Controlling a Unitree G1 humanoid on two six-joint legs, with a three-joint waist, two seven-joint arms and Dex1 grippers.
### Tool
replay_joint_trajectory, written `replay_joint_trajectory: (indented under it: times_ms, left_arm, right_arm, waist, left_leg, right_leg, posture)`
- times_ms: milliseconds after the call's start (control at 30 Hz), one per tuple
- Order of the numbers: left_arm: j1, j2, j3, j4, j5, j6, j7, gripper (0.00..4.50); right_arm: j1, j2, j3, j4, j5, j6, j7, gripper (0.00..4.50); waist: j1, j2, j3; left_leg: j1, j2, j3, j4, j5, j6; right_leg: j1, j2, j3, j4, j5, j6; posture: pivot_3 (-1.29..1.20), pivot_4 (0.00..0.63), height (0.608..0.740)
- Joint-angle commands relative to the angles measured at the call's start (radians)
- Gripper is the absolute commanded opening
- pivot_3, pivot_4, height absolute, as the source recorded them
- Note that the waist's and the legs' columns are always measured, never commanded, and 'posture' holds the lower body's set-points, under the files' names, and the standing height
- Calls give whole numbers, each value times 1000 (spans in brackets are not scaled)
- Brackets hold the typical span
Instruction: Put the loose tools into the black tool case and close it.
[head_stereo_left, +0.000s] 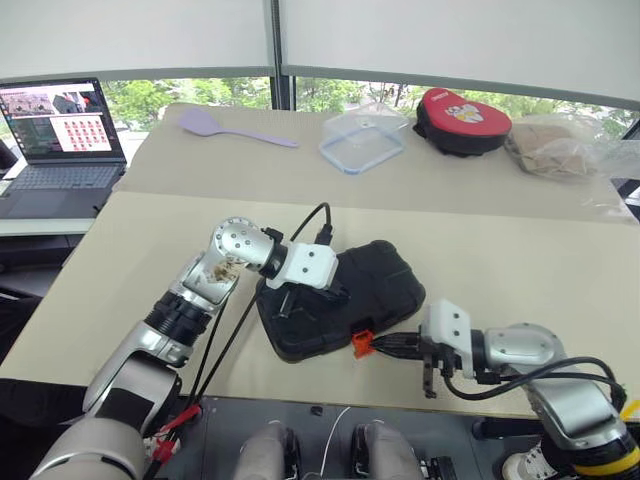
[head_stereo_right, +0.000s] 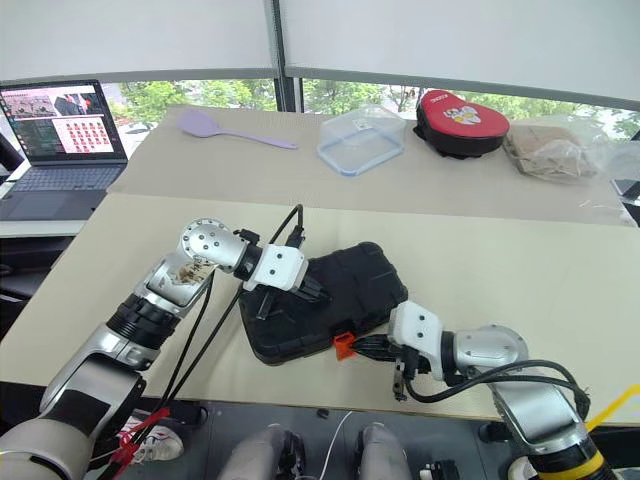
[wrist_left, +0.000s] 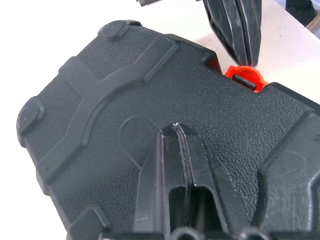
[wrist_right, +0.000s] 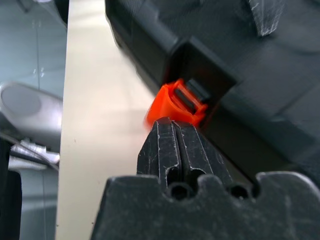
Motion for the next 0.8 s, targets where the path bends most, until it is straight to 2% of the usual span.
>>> replay_joint_trajectory:
  times_ms: [33, 500, 800]
  left_arm:
    - [22, -2, -46, 54, 62, 30, -4, 14]
    - [23, -51, -54, 34, 60, 38, 8, 14]
    - [30, -47, -128, 90, 168, -151, -10, 14]
  right_arm:
    - [-9, -4, 29, 24, -54, -58, -9, 0]
    - [12, 71, 39, 28, -95, -69, -109, 0]
    - [61, 133, 2, -43, -51, -77, -167, 0]
  waist:
    - [0, 0, 0]
    - [2, 0, 0]
    - [3, 0, -1]
  left_leg:
    - [0, 0, 0, 0, 0, 0]
    - [0, 0, 0, 1, 0, 0]
    - [0, 0, 0, 1, -1, 1]
  right_leg:
    - [0, 0, 0, 0, 0, 0]
    - [0, 0, 0, 0, 0, 0]
    - [1, -1, 0, 0, 0, 0]
  posture:
    - [0, 150, 731]
    - [0, 150, 731]
    - [0, 150, 731]
